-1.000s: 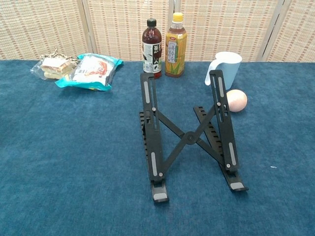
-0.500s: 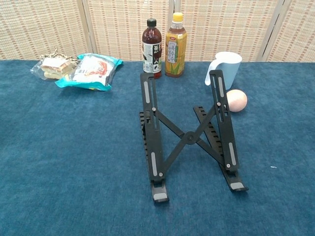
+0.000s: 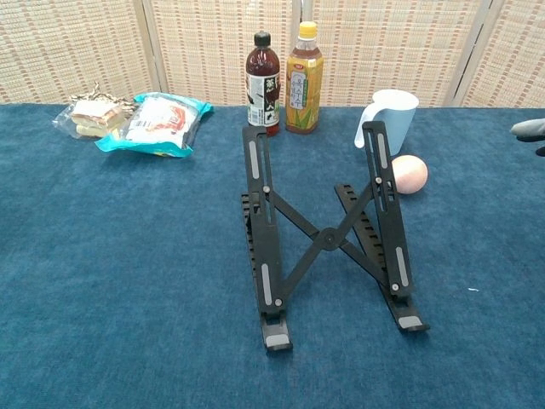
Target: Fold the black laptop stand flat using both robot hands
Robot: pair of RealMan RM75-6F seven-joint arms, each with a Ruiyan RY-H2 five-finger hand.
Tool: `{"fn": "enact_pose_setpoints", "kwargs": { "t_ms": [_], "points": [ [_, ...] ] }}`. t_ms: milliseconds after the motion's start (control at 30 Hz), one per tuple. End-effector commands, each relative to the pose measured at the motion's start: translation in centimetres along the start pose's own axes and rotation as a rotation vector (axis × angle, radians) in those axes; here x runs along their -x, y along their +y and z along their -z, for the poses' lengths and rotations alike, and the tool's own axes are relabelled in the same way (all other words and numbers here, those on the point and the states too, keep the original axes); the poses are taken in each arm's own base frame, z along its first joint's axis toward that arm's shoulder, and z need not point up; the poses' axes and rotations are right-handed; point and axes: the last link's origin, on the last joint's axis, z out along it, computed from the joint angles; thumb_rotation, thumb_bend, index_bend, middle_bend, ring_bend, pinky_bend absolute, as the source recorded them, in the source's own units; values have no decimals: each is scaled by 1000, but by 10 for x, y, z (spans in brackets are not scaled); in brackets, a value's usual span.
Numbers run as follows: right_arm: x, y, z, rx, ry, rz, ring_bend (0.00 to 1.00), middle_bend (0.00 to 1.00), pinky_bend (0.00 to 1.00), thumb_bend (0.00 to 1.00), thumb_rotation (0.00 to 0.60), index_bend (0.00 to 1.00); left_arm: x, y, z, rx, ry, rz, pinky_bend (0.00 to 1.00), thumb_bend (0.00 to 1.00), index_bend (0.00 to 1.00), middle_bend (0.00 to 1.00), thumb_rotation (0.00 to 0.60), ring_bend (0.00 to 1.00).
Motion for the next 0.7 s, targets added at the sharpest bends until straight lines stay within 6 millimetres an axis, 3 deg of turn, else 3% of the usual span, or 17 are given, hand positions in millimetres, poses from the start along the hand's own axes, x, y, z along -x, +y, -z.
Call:
{"fn": "enact_pose_setpoints", "kwargs": {
  "t_ms": [33, 700],
  "points": [
    [7, -9, -14, -44, -79, -174, 0, 0, 0, 41, 600, 0, -1, 1, 0, 4, 5, 2, 20, 217, 218, 96, 600, 33],
    [32, -20, -54, -30, -277, -530, 0, 0, 0, 47, 600, 0, 2, -1, 0, 4, -3, 0, 21, 217, 218, 96, 600, 33]
  ]
}}
